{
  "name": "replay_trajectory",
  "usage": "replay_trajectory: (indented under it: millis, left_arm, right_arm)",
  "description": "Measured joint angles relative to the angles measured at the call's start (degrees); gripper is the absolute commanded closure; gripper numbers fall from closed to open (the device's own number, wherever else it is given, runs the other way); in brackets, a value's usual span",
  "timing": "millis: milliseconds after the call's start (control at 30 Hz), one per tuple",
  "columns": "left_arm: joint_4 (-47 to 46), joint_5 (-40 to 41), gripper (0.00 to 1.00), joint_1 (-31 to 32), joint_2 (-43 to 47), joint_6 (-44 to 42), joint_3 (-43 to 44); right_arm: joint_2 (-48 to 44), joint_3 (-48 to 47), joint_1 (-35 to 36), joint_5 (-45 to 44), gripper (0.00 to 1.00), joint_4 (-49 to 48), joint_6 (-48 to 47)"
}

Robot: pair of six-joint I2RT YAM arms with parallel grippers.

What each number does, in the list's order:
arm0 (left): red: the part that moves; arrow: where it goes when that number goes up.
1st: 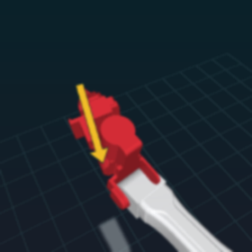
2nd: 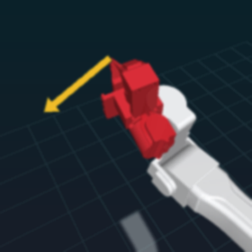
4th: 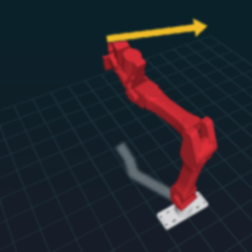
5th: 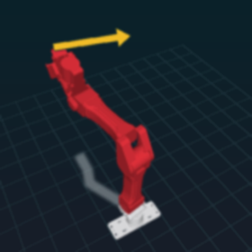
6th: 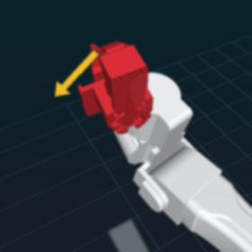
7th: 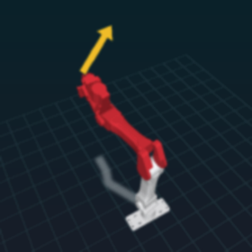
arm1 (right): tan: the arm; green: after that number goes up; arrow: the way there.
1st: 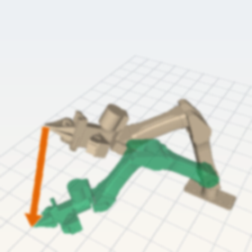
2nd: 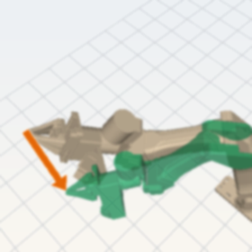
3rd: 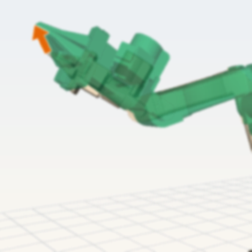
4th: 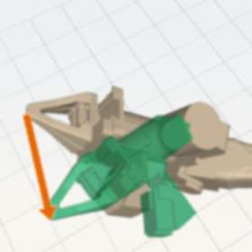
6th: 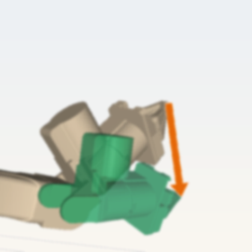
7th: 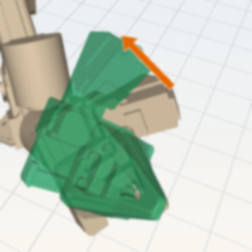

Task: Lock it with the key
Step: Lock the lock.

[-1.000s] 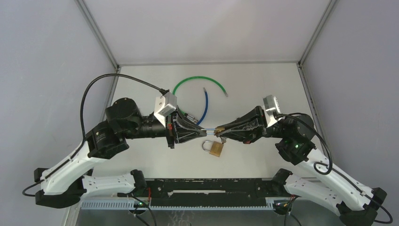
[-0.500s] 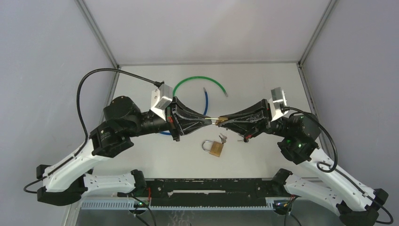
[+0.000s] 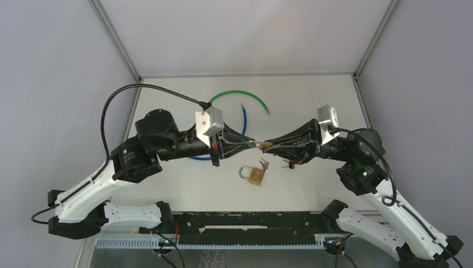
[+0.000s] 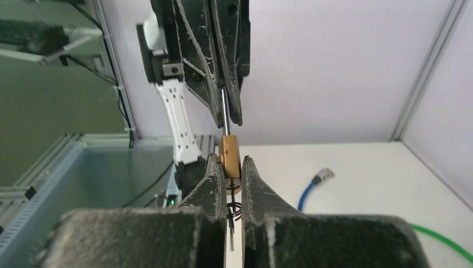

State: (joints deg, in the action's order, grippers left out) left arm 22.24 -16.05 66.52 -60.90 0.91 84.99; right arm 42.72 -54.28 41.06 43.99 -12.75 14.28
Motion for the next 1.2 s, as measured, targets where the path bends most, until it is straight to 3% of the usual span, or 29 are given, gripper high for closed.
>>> replay_trajectory:
  millis: [67,200,233,333,600,800,933,1200]
  left_arm:
    - [4.70,0.92,1.00,-0.52,-0.92,-3.65,2.03]
    - [10.51,2.16,1.00,-1.03,-1.40,-10.73,2.97]
    - [12.07,2.82,1.00,-1.05,-1.42,-12.31,2.97]
    - [15.37,4.96,1.00,-1.51,-0.90,-16.50,2.89]
    - [19.04,6.32,1.00,-1.68,3.50,-21.33,1.95]
    - [19.56,6.27,1.00,-1.68,3.52,-21.94,1.92]
    - [20.44,6.19,1.00,-1.68,3.04,-21.92,1.92]
    - [20.81,5.11,1.00,-1.66,2.60,-21.79,1.92]
  right_arm:
    - [0.00,0.00,-1.27,1.53,0.71,3.89,-2.36]
    - [-0.96,0.02,-3.08,3.98,0.03,11.39,-7.39]
    - [-1.16,0.02,-3.61,4.94,0.01,13.31,-8.52]
    - [-2.60,-0.02,-5.51,7.48,0.01,18.32,-12.15]
    - [-3.30,-0.76,-8.35,7.26,0.23,27.10,-19.56]
    - [4.17,-6.80,-4.22,4.79,0.21,27.36,-22.95]
    - [6.91,-8.46,-0.28,3.04,0.44,27.82,-25.75]
    - [9.73,-11.04,1.73,1.38,0.55,30.64,-29.42]
